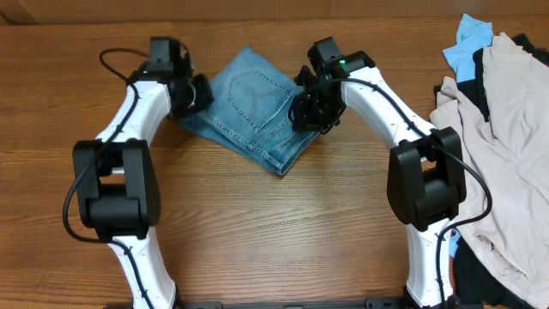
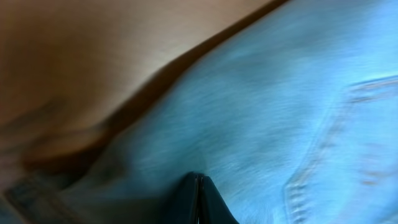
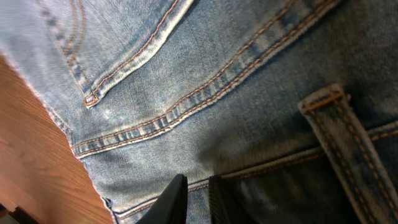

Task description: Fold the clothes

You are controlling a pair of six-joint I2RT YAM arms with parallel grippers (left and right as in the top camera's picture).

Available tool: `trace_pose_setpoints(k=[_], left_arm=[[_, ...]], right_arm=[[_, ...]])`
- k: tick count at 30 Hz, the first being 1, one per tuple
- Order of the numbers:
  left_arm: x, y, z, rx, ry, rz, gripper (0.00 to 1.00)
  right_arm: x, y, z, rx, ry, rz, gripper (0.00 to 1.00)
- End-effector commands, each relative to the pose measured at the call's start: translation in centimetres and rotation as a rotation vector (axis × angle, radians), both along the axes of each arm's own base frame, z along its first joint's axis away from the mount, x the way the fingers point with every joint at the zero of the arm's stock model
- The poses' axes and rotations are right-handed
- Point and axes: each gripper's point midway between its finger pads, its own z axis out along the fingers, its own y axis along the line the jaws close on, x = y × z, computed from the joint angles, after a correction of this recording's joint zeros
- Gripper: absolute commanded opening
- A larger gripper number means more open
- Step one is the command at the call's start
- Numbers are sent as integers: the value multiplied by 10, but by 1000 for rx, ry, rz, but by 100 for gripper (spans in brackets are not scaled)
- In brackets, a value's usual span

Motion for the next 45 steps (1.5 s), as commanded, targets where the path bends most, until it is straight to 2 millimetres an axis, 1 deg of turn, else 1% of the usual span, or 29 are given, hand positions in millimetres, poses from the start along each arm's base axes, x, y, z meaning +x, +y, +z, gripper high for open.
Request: trace_pose_setpoints(k=[1, 3, 5, 8, 10, 12, 13, 15, 16, 18, 19, 20, 21, 23, 24, 25, 26, 27, 28, 29, 30, 33, 34, 35, 36, 38, 40, 41, 45], left_arm=[[-25, 62, -43, 120, 158, 124, 4], [-36, 82, -50, 122, 208, 164, 4], [-44, 94, -51, 111, 234, 184, 4], [-54, 98, -52, 102, 270, 172, 4], [-73, 95, -54, 97, 348, 159, 4], [-95, 94, -54, 108, 436, 151, 4], [-111, 96, -53, 127, 503, 150, 4], [-133, 103, -51, 177, 591, 161, 4], [-142, 111, -48, 228, 627, 174, 4], [-148, 124, -40, 299, 644, 204, 4], [-147, 128, -32, 319, 628, 220, 4], [-145, 130, -23, 325, 605, 238, 4], [-140, 132, -7, 330, 556, 278, 4], [-131, 133, 15, 330, 480, 319, 4], [-123, 134, 34, 329, 405, 343, 4], [-110, 135, 59, 329, 298, 358, 6], [-100, 134, 75, 320, 218, 365, 11], [-92, 132, 86, 312, 161, 363, 25], [-77, 131, 101, 313, 72, 344, 37], [-70, 130, 107, 317, 26, 324, 41], [-56, 127, 117, 325, -47, 277, 44], [-21, 116, 131, 338, -209, 144, 47], [-5, 110, 134, 349, -277, 76, 47], [3, 107, 134, 353, -304, 51, 47], [12, 104, 129, 359, -328, 19, 45], [21, 103, 119, 366, -338, -4, 43], [31, 97, 101, 360, -346, -66, 43], [36, 93, 86, 355, -340, -107, 44], [36, 94, 40, 354, -259, -133, 45]], right_arm=[[3, 0, 1, -8, -17, 6, 16], [3, 0, 1, -8, -17, 6, 16], [4, 0, 1, -9, -18, 6, 16], [4, -1, 1, -16, -20, 5, 16], [4, -3, 0, -25, -20, 4, 16], [4, -9, -3, -66, -23, -1, 16], [4, -13, -4, -88, -25, -4, 17], [3, -21, -6, -124, -20, -12, 20], [3, -25, -7, -135, -16, -16, 20], [2, -30, -8, -141, -4, -25, 22], [2, -34, -8, -143, 1, -31, 24], [3, -37, -8, -145, 6, -38, 24], [4, -41, -8, -146, 11, -47, 24], [6, -47, -8, -147, 14, -62, 24], [8, -51, -8, -146, 14, -70, 25], [10, -56, -8, -146, 16, -82, 25], [10, -57, -8, -146, 18, -86, 25], [10, -59, -8, -147, 20, -88, 25], [9, -59, -8, -148, 26, -88, 25], [8, -59, -8, -145, 31, -88, 25], [4, -57, -7, -132, 46, -85, 25], [-15, -38, -1, -47, 126, -58, 25], [-30, -22, 5, 7, 171, -11, 25], [-37, -13, 7, 26, 187, 15, 25], [-48, -2, 9, 36, 206, 51, 25], [-63, 13, 9, 23, 225, 96, 25], [-77, 28, 9, 15, 233, 143, 25], [-87, 41, 10, 20, 237, 177, 25], [-107, 68, 13, 38, 267, 202, 25]])
